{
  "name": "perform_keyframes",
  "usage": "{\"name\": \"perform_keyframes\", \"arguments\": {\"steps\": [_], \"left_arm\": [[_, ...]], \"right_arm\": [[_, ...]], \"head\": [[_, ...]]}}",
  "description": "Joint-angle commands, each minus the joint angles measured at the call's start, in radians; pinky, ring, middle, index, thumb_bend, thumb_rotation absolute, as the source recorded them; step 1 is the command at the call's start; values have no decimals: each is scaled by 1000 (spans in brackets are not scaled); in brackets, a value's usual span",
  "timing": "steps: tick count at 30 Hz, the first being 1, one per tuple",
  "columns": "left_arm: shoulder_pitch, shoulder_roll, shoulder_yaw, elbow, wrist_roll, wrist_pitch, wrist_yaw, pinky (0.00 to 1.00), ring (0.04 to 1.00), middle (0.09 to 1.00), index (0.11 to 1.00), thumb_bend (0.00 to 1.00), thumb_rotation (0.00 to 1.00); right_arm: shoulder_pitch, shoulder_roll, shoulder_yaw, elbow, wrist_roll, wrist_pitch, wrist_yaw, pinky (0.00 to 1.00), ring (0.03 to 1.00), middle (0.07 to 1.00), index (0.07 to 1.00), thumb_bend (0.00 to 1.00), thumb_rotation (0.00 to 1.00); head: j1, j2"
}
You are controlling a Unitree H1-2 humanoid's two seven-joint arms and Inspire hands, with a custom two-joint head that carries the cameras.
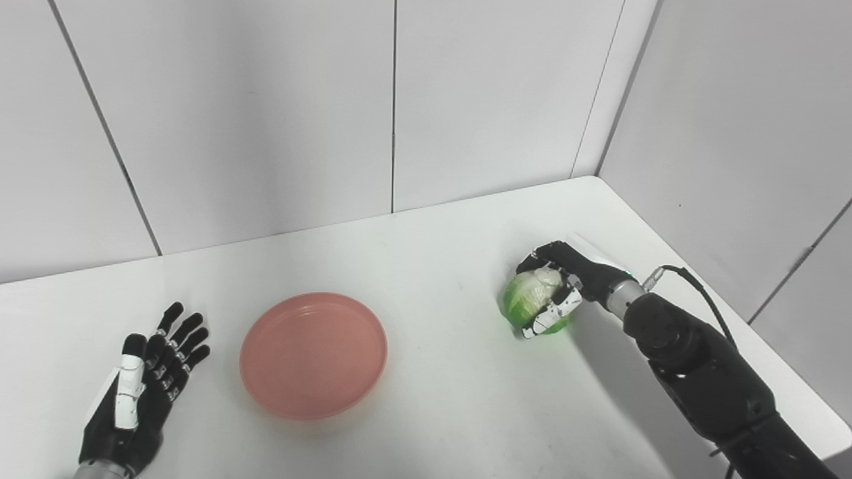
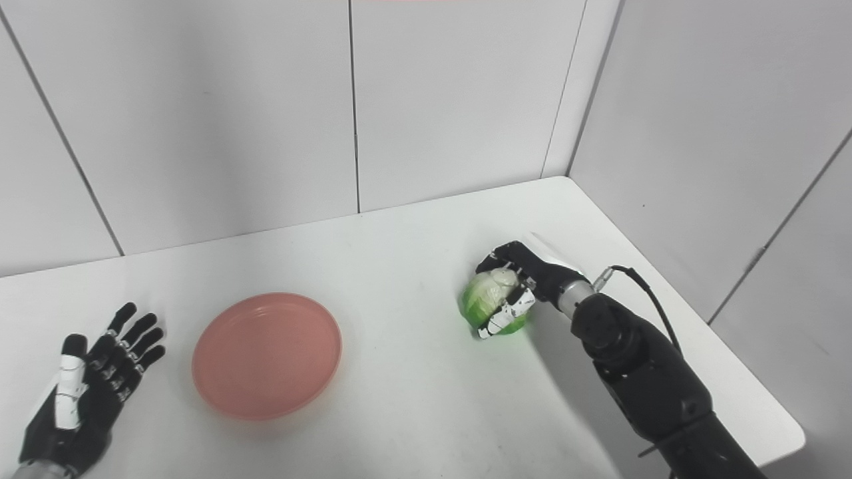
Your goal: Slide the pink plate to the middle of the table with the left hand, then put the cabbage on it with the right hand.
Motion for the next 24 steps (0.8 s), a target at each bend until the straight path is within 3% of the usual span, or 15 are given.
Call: {"name": "perform_keyframes", "arguments": {"steps": [1, 4, 10, 17, 24], "left_arm": [[40, 12, -7, 18, 14, 72, 10, 946, 952, 955, 973, 882, 998], [41, 11, -11, 10, 16, 79, 14, 948, 951, 955, 973, 889, 1000], [40, 8, -15, 17, 18, 74, 20, 948, 951, 958, 980, 883, 999], [40, -5, -22, 16, 21, 81, 32, 954, 955, 960, 979, 871, 999], [40, -20, -32, 8, 27, 91, 56, 956, 958, 959, 975, 870, 1000]], "right_arm": [[-11, -23, -8, 3, -17, -33, -22, 488, 485, 476, 488, 530, 0], [-13, -22, -7, 7, -23, -37, -35, 462, 461, 442, 492, 530, 0], [-16, -17, -12, -7, -17, -32, -44, 473, 477, 463, 493, 530, 0], [-32, -30, -4, -84, -46, -4, -25, 463, 476, 473, 494, 530, 0], [-64, -25, -11, -154, -47, -25, -12, 454, 468, 465, 503, 528, 0]], "head": [[2, -2], [7, -4], [23, -8], [40, -15], [64, -21]]}}
